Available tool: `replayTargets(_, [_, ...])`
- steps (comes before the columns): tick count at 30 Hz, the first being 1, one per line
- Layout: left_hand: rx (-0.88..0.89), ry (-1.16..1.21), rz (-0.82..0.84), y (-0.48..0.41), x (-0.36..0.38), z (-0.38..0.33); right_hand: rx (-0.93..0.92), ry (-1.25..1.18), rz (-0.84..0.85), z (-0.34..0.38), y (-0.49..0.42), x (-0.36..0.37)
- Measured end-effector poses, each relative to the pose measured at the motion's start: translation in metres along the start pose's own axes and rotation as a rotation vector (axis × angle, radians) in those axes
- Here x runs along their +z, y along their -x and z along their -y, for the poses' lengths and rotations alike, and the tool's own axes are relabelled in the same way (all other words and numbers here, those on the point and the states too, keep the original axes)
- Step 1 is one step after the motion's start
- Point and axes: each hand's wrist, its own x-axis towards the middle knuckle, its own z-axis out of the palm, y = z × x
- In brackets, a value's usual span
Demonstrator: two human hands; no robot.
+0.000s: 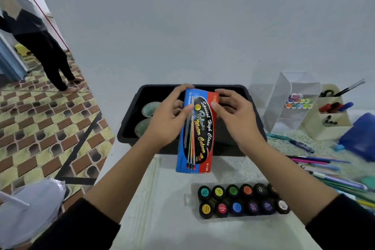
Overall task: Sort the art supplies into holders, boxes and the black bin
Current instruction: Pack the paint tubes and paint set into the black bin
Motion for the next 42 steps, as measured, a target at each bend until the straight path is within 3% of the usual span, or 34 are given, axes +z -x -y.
replayTargets(5, [-0.148,0.138,-0.045,-0.063,0.058,0.002,0.043,0.102,0.057,-0.012,-0.014,-0.055])
replayTargets(12, [-0.438,0.073,-0.022,-0.139,0.128,0.039,-0.094,0.647,0.084,-0.046,-0.034,-0.143])
replayTargets(19, [-0.572,-0.15,0.021,-0.175,0.156,0.083,-0.139,0.759,0.295,-0.077,-0.039,-0.179])
replayTargets(23, [-0.621,-0.323,0.08,-0.168,0.162,0.111,-0.098,0.678,0.353,-0.088,-0.032,-0.177])
replayTargets(28, [-0.495,-0.958,0.167,-0.17,0.158,0.116,-0.068,0.647,0.328,-0.089,-0.029,-0.17])
replayTargets(34, [-0.422,-0.911,0.296,-0.148,0.157,0.084,0.0,0.642,0.321,-0.085,-0.015,-0.166])
replayTargets(38, [-0.259,-0.69,0.306,-0.1,0.134,0.053,0.064,0.52,0.295,-0.077,-0.002,-0.164])
replayTargets(42, [-0.03,-0.388,0.243,-0.023,0.103,0.012,0.075,0.437,0.114,-0.077,0.022,-0.16])
